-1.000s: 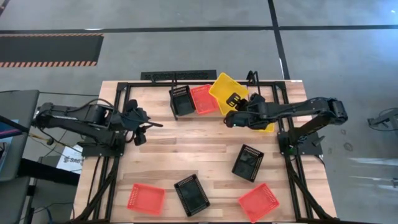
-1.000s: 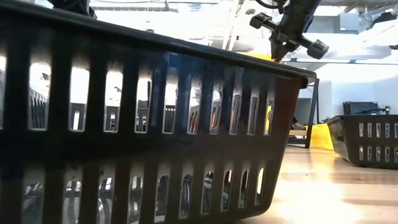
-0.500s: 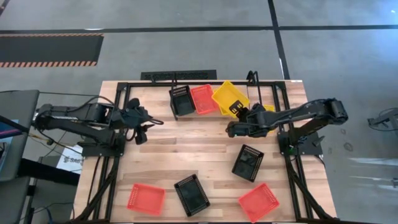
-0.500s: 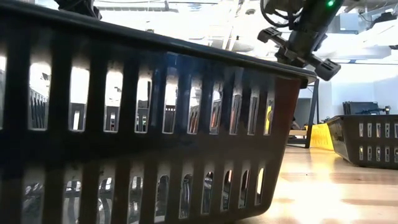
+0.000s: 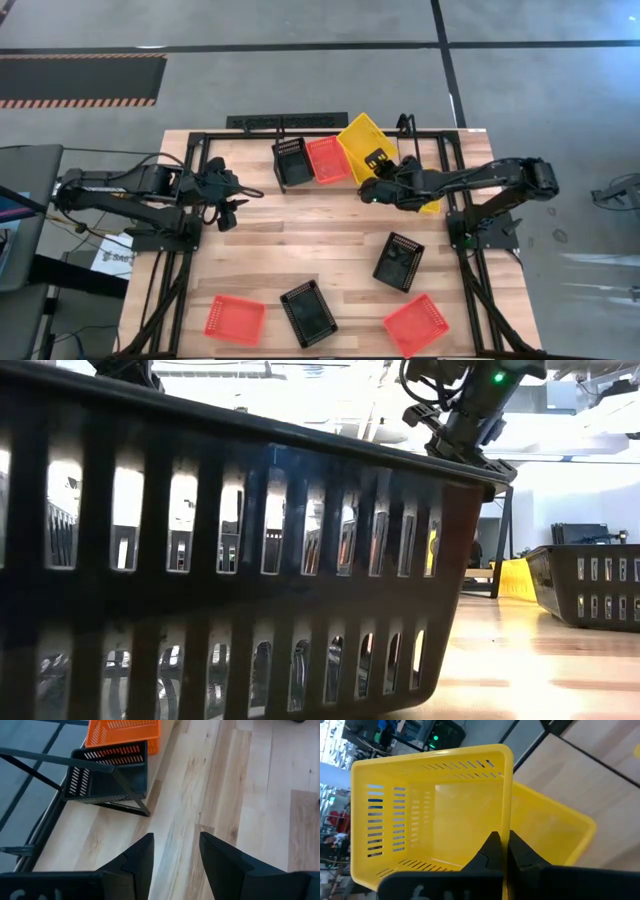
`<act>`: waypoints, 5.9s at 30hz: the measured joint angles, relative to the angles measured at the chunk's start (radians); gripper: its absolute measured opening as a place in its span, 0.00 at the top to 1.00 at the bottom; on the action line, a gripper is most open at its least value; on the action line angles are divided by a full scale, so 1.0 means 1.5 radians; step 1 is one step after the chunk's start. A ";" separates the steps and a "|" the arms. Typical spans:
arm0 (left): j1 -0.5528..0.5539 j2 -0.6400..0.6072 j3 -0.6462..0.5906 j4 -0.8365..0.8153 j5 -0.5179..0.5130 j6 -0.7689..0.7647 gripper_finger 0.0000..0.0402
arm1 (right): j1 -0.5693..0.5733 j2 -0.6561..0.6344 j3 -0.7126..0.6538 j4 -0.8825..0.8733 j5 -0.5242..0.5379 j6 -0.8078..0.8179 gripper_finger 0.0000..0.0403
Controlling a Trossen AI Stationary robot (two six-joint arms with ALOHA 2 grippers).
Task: Stack baskets on shelf by color
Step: Stack the bottom yellow bin on top of the other yellow bin on the shelf
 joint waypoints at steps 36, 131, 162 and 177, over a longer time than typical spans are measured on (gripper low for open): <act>0.000 0.000 0.000 0.003 0.004 0.016 0.64 | -0.020 -0.002 0.124 -0.169 -0.301 -0.125 0.99; 0.185 0.000 0.000 -0.032 0.232 0.335 0.64 | -0.102 0.198 0.281 -0.360 -0.281 0.060 0.99; 0.185 0.000 0.000 -0.032 0.251 0.342 0.64 | -0.046 0.148 0.280 -0.417 -0.232 0.074 0.99; 0.185 0.000 0.000 -0.020 0.266 0.341 0.64 | -0.182 0.047 0.495 -0.425 -0.542 -0.674 0.99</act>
